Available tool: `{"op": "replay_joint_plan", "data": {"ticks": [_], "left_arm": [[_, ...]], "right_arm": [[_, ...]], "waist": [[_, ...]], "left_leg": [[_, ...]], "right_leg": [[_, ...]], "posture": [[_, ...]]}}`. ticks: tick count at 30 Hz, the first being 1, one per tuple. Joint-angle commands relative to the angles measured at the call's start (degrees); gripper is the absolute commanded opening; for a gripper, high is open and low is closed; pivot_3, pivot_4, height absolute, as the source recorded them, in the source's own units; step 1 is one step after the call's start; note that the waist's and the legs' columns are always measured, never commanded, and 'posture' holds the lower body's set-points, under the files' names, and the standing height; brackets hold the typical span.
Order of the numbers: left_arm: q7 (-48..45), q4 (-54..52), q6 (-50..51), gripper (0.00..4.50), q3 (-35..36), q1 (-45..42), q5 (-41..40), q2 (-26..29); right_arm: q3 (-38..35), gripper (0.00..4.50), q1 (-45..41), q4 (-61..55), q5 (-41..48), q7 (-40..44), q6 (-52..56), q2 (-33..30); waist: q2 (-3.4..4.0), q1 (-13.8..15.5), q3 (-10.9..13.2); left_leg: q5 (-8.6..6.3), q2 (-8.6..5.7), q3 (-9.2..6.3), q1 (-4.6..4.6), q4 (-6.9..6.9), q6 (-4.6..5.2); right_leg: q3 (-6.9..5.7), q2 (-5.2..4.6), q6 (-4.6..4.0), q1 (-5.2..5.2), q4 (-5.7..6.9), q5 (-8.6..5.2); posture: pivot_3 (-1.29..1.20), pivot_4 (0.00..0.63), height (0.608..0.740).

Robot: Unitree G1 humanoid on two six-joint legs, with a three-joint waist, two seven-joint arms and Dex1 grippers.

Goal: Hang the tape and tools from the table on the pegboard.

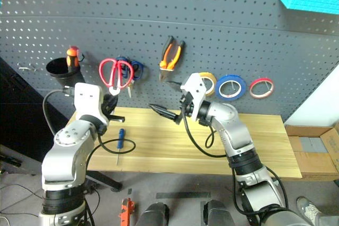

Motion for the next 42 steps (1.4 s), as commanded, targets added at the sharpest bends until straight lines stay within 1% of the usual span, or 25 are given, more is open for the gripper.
{"op": "replay_joint_plan", "data": {"ticks": [1,6,9,17,21,24,28,31,37,38,40,42], "left_arm": [[0.06,-4.24,-2.67,0.23,0.96,-0.27,-1.54,-0.84],[0.46,-7.48,-2.3,0.23,0.82,1.64,-2.54,-1.74],[0.58,-7.3,-2.06,0.23,0.32,1.5,-2.64,-1.95],[0.56,-3.33,-1.45,0.23,-0.43,0.07,-2.13,-0.44],[1.15,-0.21,3.75,0.23,1.23,0.19,-4.4,-1.71],[-0.09,3.05,7.23,0.23,0.66,0.86,-5.6,-1.78],[-0.66,4.96,6.87,0.23,0.1,0.63,-5.64,-1.01],[-0.18,5.57,6.49,1.27,1.72,-0.64,-6.29,-1.01],[1.61,6.2,5.65,3.41,1.36,-0.88,-4.87,-0.24],[1.73,6.13,5.88,3.71,1.31,-0.81,-4.89,-0.17],[1.71,5.47,6.04,3.71,1.25,-0.03,-4.98,-0.21],[2.5,3.97,6.28,3.71,1.63,2.54,-4.77,-0.9]], "right_arm": [[-0.09,4.5,-0.57,-0.97,-0.42,-0.07,-1.9,0.12],[0.07,4.5,-0.55,-0.07,-0.68,0.13,-2.53,0.42],[0.17,4.5,-0.74,0.45,-0.8,0.18,-2.78,0.64],[-0.05,4.5,-1.23,1.1,-1.07,0.33,-3.09,0.58],[-0.28,4.5,-0.85,0.36,-1.06,-0.01,-2.55,0.32],[-0.47,4.5,-0.42,-0.09,-0.75,-0.3,-1.89,0.24],[-0.61,4.5,-0.36,-0.34,-0.73,-0.67,-1.6,0.15],[-0.77,4.5,-0.32,-0.41,-0.68,-0.89,-1.41,-0.02],[-0.56,4.5,-0.02,-0.93,-0.55,-1.0,-1.15,-0.13],[-0.49,4.5,0.03,-0.98,-0.57,-0.95,-1.17,-0.15],[-0.35,4.5,0.04,-0.94,-0.64,-0.77,-1.3,-0.18],[-0.11,4.5,0.09,-0.98,-0.81,-0.53,-1.46,-0.27]], "waist": [[0.0,0.01,-0.19],[-0.03,0.02,-0.33],[-0.02,0.03,-0.37],[-0.02,0.0,-0.46],[0.0,-0.04,-0.48],[-0.03,-0.05,-0.55],[0.17,-0.21,-0.89],[0.25,-0.33,-0.96],[0.24,-0.41,-0.96],[0.24,-0.4,-0.96],[0.24,-0.39,-0.96],[0.25,-0.41,-0.96]], "left_leg": [[0.0,0.0,0.0,0.01,0.0,0.0],[0.0,0.0,0.01,0.08,0.01,0.0],[0.01,0.01,0.0,0.11,0.02,0.0],[0.03,0.01,0.01,0.14,0.1,0.0],[0.03,0.02,0.01,0.14,0.1,0.01],[0.03,0.02,0.0,0.14,0.1,0.01],[0.03,0.02,0.04,0.2,0.1,0.0],[0.03,0.02,0.05,0.27,0.08,0.01],[0.03,0.06,0.04,0.25,0.1,0.01],[0.03,0.06,0.04,0.25,0.1,0.01],[0.03,0.06,0.04,0.24,0.09,0.01],[0.03,0.06,0.04,0.24,0.09,0.01]], "right_leg": [[0.0,0.0,0.0,0.02,0.0,0.0],[0.02,0.0,0.0,0.08,0.0,0.01],[0.02,0.02,-0.03,0.08,0.05,0.03],[0.03,0.06,-0.04,0.12,0.06,0.11],[0.04,0.06,-0.04,0.12,0.06,0.11],[0.03,0.06,-0.04,0.12,0.06,0.11],[0.08,0.06,-0.04,0.17,0.04,0.11],[0.08,0.07,-0.04,0.19,0.06,0.1],[0.08,0.13,-0.07,0.18,0.09,0.12],[0.08,0.13,-0.07,0.18,0.08,0.12],[0.08,0.13,-0.07,0.18,0.07,0.13],[0.08,0.13,-0.07,0.18,0.07,0.12]], "posture": [[0.13,0.076,0.74],[0.14,0.076,0.74],[0.15,0.078,0.74],[0.14,0.084,0.74],[0.12,0.087,0.74],[0.12,0.092,0.74],[0.11,0.093,0.74],[0.11,0.095,0.74],[0.11,0.101,0.74],[0.11,0.101,0.74],[0.11,0.103,0.74],[0.11,0.109,0.74]]}}
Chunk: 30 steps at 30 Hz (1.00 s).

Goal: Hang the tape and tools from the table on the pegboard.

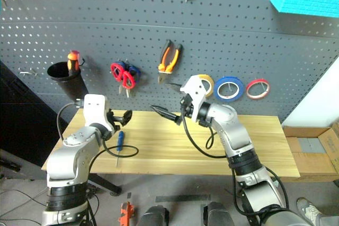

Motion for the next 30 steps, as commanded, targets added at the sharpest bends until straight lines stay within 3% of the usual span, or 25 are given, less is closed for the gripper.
{"op": "replay_joint_plan", "data": {"ticks": [1,7,11,18,30], "left_arm": [[1.33,-3.76,-0.22,3.71,0.73,3.38,0.36,-0.39],[4.31,-5.98,-4.41,3.71,0.33,16.29,2.78,-3.16],[3.8,-2.17,-12.16,3.71,2.16,18.44,1.92,-4.64],[-0.13,14.24,-22.67,3.71,2.55,13.66,3.33,-0.02],[-6.57,48.69,-35.83,3.71,1.16,-1.37,3.59,3.18]], "right_arm": [[-0.54,4.5,-0.32,-2.73,0.69,0.4,-0.56,-0.21],[2.15,4.5,0.87,-6.51,0.73,1.45,2.76,-0.86],[5.24,4.5,2.62,-9.15,-0.52,2.75,3.53,-1.96],[10.71,4.5,3.79,-7.14,-4.33,4.03,2.11,-2.92],[8.8,4.5,2.82,-6.64,-3.42,3.24,5.66,-2.01]], "waist": [[0.0,-0.19,0.0],[0.08,-0.91,0.23],[0.24,-0.61,0.61],[0.52,-0.93,2.19],[0.4,-1.17,4.19]], "left_leg": [[0.0,0.0,0.0,0.0,0.0,0.0],[-0.01,0.03,0.02,-0.01,-0.06,0.01],[0.01,0.06,-0.08,0.02,-0.04,0.03],[0.14,0.03,-0.01,0.02,-0.01,0.25],[0.12,0.02,-0.06,-0.22,-0.12,0.24]], "right_leg": [[0.01,0.0,0.0,0.0,-0.01,0.0],[0.04,-0.02,-0.02,-0.03,-0.04,-0.02],[-0.07,0.02,0.14,0.0,0.02,-0.23],[0.0,0.0,-0.15,0.01,0.02,-0.38],[-0.09,-0.06,0.19,-0.15,-0.11,-0.18]], "posture": [[0.11,0.109,0.74],[0.1,0.154,0.74],[0.09,0.195,0.74],[0.08,0.244,0.74],[0.05,0.277,0.74]]}}
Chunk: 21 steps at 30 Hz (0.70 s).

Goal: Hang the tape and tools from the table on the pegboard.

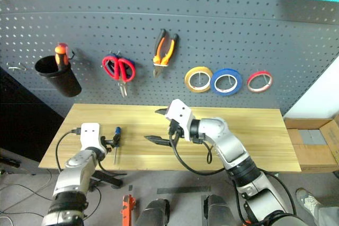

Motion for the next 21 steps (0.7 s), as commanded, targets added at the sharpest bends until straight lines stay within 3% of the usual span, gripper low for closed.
{"op": "replay_joint_plan", "data": {"ticks": [1,6,9,17,21], "left_arm": [[-2.77,7.22,-3.22,3.71,-0.87,-2.33,0.06,0.77],[-2.43,12.11,-3.86,3.71,0.37,-3.9,-0.84,1.03],[-2.19,13.14,-3.71,3.15,0.76,-3.7,-0.88,1.56],[-2.24,11.3,-3.18,0.52,0.55,-3.66,-1.09,2.75],[-1.92,7.45,-3.51,0.53,-1.33,-1.84,1.39,4.7]], "right_arm": [[-1.65,4.5,-0.62,-3.15,1.1,-0.05,1.38,-0.2],[-1.74,4.5,0.01,-5.05,1.22,0.13,3.13,-0.71],[-1.86,4.5,0.37,-5.74,1.33,-0.19,3.93,-0.63],[-1.73,4.5,-0.32,-3.96,0.83,-0.1,2.99,0.15],[-2.19,4.5,-1.6,-2.35,1.01,0.33,1.01,1.26]], "waist": [[-0.04,-0.08,0.33],[-0.08,-0.38,1.14],[-0.07,-0.84,1.33],[-0.04,-1.52,1.63],[-0.07,-1.54,1.63]], "left_leg": [[0.0,-0.01,0.0,-0.01,0.0,0.0],[0.0,0.01,-0.06,-0.07,-0.01,0.0],[0.0,0.02,-0.06,-0.06,-0.02,-0.01],[0.0,0.02,-0.05,-0.05,-0.05,-0.01],[0.0,0.02,-0.05,-0.08,-0.07,-0.01]], "right_leg": [[0.0,-0.01,0.01,-0.01,-0.01,0.0],[-0.05,-0.02,0.02,-0.07,0.02,0.0],[-0.05,-0.02,0.02,-0.06,0.02,0.0],[-0.04,-0.03,0.04,-0.08,0.02,0.0],[-0.04,-0.03,0.04,-0.1,0.0,0.0]], "posture": [[0.04,0.281,0.74],[0.03,0.285,0.74],[0.03,0.294,0.74],[0.06,0.284,0.74],[0.06,0.257,0.74]]}}
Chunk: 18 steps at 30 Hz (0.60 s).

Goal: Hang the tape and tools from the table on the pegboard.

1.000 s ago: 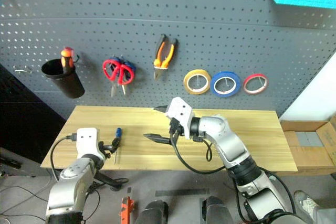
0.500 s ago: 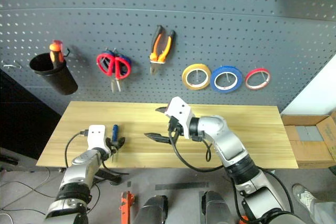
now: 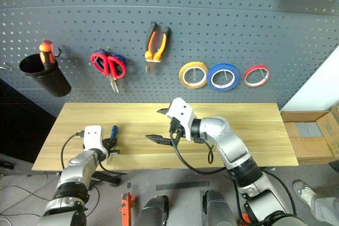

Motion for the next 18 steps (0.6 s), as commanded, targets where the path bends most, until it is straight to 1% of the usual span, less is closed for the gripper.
{"op": "replay_joint_plan", "data": {"ticks": [1,4,6,9,10,12,15,18], "left_arm": [[0.13,-6.47,-1.15,0.53,-2.67,2.83,3.75,3.06],[-0.62,-18.57,-0.05,0.53,-5.63,8.04,6.75,4.92],[-0.51,-31.74,2.19,0.53,-5.69,12.9,8.16,6.49],[1.37,-47.79,5.06,0.53,-2.62,17.08,10.65,8.79],[2.18,-52.88,6.02,0.53,-0.68,17.22,11.51,9.79],[3.19,-60.56,6.82,0.53,2.35,15.73,14.01,12.79],[5.08,-64.79,7.06,0.53,5.06,10.65,18.21,17.42],[6.27,-63.41,7.43,0.53,6.37,5.99,19.4,19.4]], "right_arm": [[-1.69,4.5,-1.59,-0.63,1.68,0.67,-2.44,1.15],[-3.25,4.5,-1.49,-1.78,4.42,1.86,-1.56,1.59],[-4.56,4.5,-1.24,-3.04,6.24,1.8,-0.68,1.93],[-6.79,4.5,-1.37,-5.03,9.02,-0.02,1.32,3.16],[-8.01,4.5,-1.83,-6.05,10.35,-1.41,2.5,4.1],[-10.66,4.5,-3.83,-7.06,13.06,-4.44,4.72,6.59],[-13.06,4.5,-7.63,-5.67,14.42,-7.59,4.76,9.64],[-13.7,4.5,-10.12,-3.85,14.41,-8.89,3.52,11.22]], "waist": [[-0.01,-0.05,-0.01],[-0.03,0.05,-0.02],[-0.15,0.14,-0.1],[-0.32,0.46,-0.25],[-0.4,0.62,-0.3],[-0.49,1.37,-0.37],[-0.52,1.76,-0.68],[-0.48,1.8,-1.89]], "left_leg": [[0.0,0.0,0.01,-0.02,-0.01,-0.01],[-0.03,0.03,0.0,-0.09,-0.07,-0.05],[-0.04,0.01,-0.03,-0.13,-0.09,-0.08],[-0.08,0.0,-0.07,-0.45,-0.03,-0.15],[-0.07,0.02,-0.08,-0.7,-0.02,-0.16],[0.06,0.03,-0.13,-0.99,0.0,-0.37],[0.15,0.08,-0.17,-0.98,-0.03,-0.51],[0.17,0.04,-0.07,-0.93,-0.06,-0.53]], "right_leg": [[0.01,0.0,0.0,-0.03,-0.01,0.0],[0.01,-0.01,-0.01,-0.11,-0.03,0.0],[-0.02,-0.08,-0.02,-0.14,-0.04,0.0],[-0.05,-0.21,-0.06,-0.37,-0.05,0.03],[-0.03,-0.25,-0.26,-0.64,-0.03,0.16],[-0.08,-0.24,-0.3,-0.97,0.03,0.21],[-0.2,-0.08,-0.4,-0.99,0.06,0.27],[-0.18,0.01,-0.35,-0.96,0.01,0.3]], "posture": [[0.07,0.247,0.74],[0.08,0.229,0.74],[0.09,0.206,0.74],[0.1,0.178,0.74],[0.11,0.169,0.74],[0.14,0.144,0.74],[0.17,0.111,0.74],[0.17,0.101,0.74]]}}
